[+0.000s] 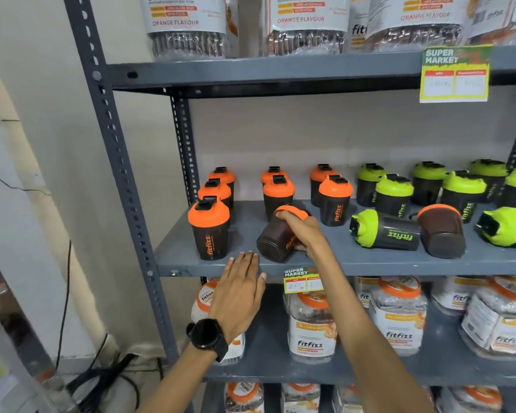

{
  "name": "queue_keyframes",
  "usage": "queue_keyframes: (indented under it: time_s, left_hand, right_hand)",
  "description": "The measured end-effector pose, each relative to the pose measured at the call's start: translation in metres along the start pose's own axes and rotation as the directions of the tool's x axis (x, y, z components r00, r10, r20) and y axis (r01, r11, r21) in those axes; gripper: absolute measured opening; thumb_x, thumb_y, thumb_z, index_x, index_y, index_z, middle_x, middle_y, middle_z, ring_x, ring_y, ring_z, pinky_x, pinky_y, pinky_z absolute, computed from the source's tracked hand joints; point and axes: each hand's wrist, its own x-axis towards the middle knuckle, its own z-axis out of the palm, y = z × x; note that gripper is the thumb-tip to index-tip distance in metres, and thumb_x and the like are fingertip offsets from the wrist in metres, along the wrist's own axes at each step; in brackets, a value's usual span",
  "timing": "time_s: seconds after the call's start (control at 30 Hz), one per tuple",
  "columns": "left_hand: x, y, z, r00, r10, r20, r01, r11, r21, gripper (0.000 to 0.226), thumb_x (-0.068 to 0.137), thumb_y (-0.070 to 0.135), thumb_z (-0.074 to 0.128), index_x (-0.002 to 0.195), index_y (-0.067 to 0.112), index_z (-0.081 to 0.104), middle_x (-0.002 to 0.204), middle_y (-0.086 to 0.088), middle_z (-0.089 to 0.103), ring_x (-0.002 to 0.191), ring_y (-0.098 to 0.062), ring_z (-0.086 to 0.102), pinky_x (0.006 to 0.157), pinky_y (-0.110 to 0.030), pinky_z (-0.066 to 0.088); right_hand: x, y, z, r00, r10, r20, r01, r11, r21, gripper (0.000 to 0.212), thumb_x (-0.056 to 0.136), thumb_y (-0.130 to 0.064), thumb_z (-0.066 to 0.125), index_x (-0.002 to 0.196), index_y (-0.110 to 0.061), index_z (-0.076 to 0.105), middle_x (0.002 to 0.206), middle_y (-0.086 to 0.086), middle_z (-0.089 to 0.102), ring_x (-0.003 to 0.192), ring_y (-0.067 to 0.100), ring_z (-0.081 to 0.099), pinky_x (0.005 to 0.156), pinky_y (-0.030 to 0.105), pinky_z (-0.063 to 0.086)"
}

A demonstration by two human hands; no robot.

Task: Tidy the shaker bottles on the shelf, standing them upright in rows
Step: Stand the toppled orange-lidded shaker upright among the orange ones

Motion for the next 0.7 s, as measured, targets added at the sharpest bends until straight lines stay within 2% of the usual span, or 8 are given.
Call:
queue_keyframes:
  time_s: [0.07,0.13,0.2,0.23,0.3,0.4,0.53,0.7]
  left_hand:
    - [0.003,-0.001,0.002,1.000,0.004,-0.002,-0.004,1.000,0.003,0.058,0.101,0.037,0.016,0.146,0.008,0.038,0.151,-0.010,0.043,0.142,-0.023,0.036,0.121,-0.037,0.015]
    - [0.006,-0.001,0.002,1.000,0.005,0.005,-0.005,1.000,0.008,0.056,0.101,0.036,0.018,0.146,0.009,0.039,0.151,-0.009,0.044,0.142,-0.023,0.037,0.120,-0.036,0.013]
    - [0.011,-0.002,0.002,1.000,0.008,0.011,-0.008,1.000,0.024,0.055,0.100,0.034,0.020,0.144,0.009,0.043,0.149,-0.009,0.047,0.139,-0.023,0.042,0.119,-0.036,0.015]
    - [0.013,-0.002,0.002,1.000,0.010,0.015,-0.011,0.999,0.034,0.055,0.099,0.033,0.020,0.143,0.009,0.044,0.147,-0.009,0.049,0.137,-0.023,0.044,0.119,-0.037,0.018]
    - [0.019,-0.001,0.003,1.000,0.016,0.021,-0.017,0.999,0.050,0.056,0.099,0.033,0.019,0.141,0.008,0.046,0.146,-0.010,0.051,0.136,-0.024,0.046,0.118,-0.039,0.024]
    - [0.026,0.000,0.004,1.000,0.003,0.026,-0.005,0.998,0.056,0.055,0.099,0.033,0.020,0.139,0.008,0.049,0.144,-0.011,0.053,0.134,-0.025,0.048,0.115,-0.041,0.033]
    - [0.030,0.003,0.007,0.999,-0.035,0.014,0.034,0.999,0.040,0.055,0.099,0.034,0.022,0.134,0.007,0.054,0.139,-0.012,0.057,0.130,-0.026,0.053,0.110,-0.041,0.040]
    - [0.032,0.002,0.007,0.999,-0.028,0.037,0.028,1.000,-0.002,0.065,0.098,0.040,0.009,0.142,0.006,0.044,0.149,-0.013,0.046,0.140,-0.026,0.040,0.117,-0.042,0.029]
  right_hand:
    - [-0.001,0.000,-0.008,0.999,-0.033,-0.043,0.033,0.999,0.011,0.042,0.064,-0.045,0.078,0.089,-0.017,0.060,0.093,0.006,0.069,0.097,0.027,0.066,0.092,0.045,0.056]
    - [-0.001,0.000,-0.012,0.986,-0.116,-0.121,0.112,0.993,-0.040,0.051,0.051,-0.052,0.079,0.085,-0.016,0.067,0.095,0.008,0.072,0.096,0.027,0.068,0.085,0.040,0.058]
    - [-0.004,-0.004,-0.013,0.954,-0.217,-0.207,0.193,0.972,-0.130,0.069,0.046,-0.058,0.080,0.097,-0.013,0.069,0.109,0.010,0.068,0.095,0.022,0.066,0.076,0.031,0.055]
    - [-0.009,-0.008,-0.012,0.931,-0.278,-0.238,0.238,0.954,-0.184,0.075,0.050,-0.055,0.083,0.108,-0.011,0.064,0.118,0.009,0.060,0.095,0.018,0.061,0.076,0.027,0.051]
    - [-0.015,-0.013,-0.007,0.860,-0.414,-0.299,0.324,0.895,-0.306,0.085,0.061,-0.041,0.087,0.127,-0.004,0.049,0.128,0.009,0.043,0.101,0.021,0.052,0.086,0.028,0.046]
    - [-0.022,-0.016,0.008,0.759,-0.567,-0.321,0.396,0.793,-0.464,0.091,0.063,-0.035,0.089,0.133,-0.001,0.043,0.131,0.013,0.035,0.117,0.032,0.051,0.094,0.031,0.046]
    - [-0.018,-0.007,0.025,0.757,-0.585,-0.291,0.379,0.756,-0.534,0.091,0.062,-0.035,0.090,0.131,0.001,0.043,0.126,0.014,0.037,0.111,0.032,0.052,0.092,0.033,0.047]
    - [-0.015,0.006,0.037,0.752,-0.588,-0.299,0.366,0.749,-0.553,0.094,0.061,-0.040,0.091,0.132,-0.003,0.042,0.125,0.015,0.037,0.111,0.031,0.054,0.091,0.037,0.054]
